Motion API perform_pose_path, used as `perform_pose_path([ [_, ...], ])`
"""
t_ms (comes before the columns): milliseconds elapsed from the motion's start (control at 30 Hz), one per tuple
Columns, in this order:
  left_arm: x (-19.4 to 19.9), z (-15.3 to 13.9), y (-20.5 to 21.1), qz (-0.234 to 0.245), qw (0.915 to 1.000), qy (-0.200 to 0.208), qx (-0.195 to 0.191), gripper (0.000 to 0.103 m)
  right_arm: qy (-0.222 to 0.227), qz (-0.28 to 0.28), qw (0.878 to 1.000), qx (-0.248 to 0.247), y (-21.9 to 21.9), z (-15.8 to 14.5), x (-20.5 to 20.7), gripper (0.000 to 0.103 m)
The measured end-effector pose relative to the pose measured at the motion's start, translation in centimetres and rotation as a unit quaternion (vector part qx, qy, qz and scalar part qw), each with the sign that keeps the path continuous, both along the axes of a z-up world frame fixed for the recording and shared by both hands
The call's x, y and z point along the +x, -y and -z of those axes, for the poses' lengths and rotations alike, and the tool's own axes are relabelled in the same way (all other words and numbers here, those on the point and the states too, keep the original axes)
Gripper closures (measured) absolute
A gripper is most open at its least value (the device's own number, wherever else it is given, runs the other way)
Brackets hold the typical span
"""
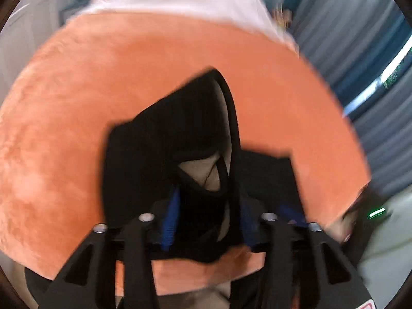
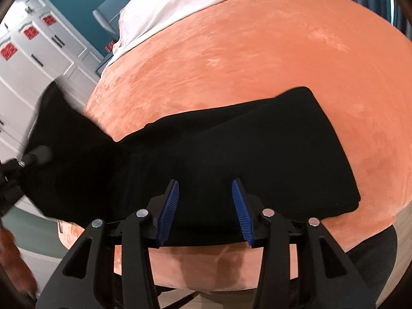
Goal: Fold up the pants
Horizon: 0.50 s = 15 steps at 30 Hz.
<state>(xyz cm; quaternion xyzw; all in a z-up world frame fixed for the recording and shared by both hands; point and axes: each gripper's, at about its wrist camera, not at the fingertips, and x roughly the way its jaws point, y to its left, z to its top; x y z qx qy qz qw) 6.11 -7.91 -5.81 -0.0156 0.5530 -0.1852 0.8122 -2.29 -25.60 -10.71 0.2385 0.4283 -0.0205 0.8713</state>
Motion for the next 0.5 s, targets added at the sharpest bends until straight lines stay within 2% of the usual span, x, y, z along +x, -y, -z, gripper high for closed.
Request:
perform_pose_path([
  [33,-0.1,2.2,1.2,-0.007,0.9992,-0.030,0.023,0.060,-0.005,0.006,1.000,0.001,0.7,0.3,-0.2,0.053],
  [133,0.1,3.7,0.7,-0.027,0.9970,-0.071,-0.015,0.061,-0.013,0.015,1.000,-0.002,2.4,1.0,-0.9,0.052],
  [167,0.1,3.5,-0.1,-0.034,0.9965,-0.071,-0.027,0.056,-0.015,0.019,1.000,-0.004,3.1,1.2,-1.3,0.052],
  [200,0.3,2.9,-0.7,-0.039,0.9962,-0.067,-0.039,0.045,-0.016,0.021,1.000,-0.004,3.7,1.3,-1.6,0.052],
  [233,0.0,1.6,-1.9,-0.047,0.9962,-0.052,-0.052,0.040,-0.016,0.020,1.000,-0.003,4.3,1.4,-1.8,0.052],
  [300,-1.8,-1.2,-3.6,-0.062,0.9967,-0.005,-0.053,0.027,-0.016,0.008,1.000,0.011,4.9,1.5,-1.7,0.051],
  [333,-2.0,-2.3,-4.9,-0.073,0.9965,0.024,-0.032,0.026,-0.015,0.003,1.000,0.018,4.9,1.4,-1.5,0.050],
  [400,-1.5,-3.4,-6.5,-0.097,0.9939,0.052,0.012,0.025,-0.007,-0.024,0.998,0.055,4.2,0.9,0.1,0.050],
  [500,-0.4,-3.7,-8.8,-0.130,0.9884,0.060,0.051,0.025,0.008,-0.080,0.994,0.076,1.7,0.3,3.1,0.050],
])
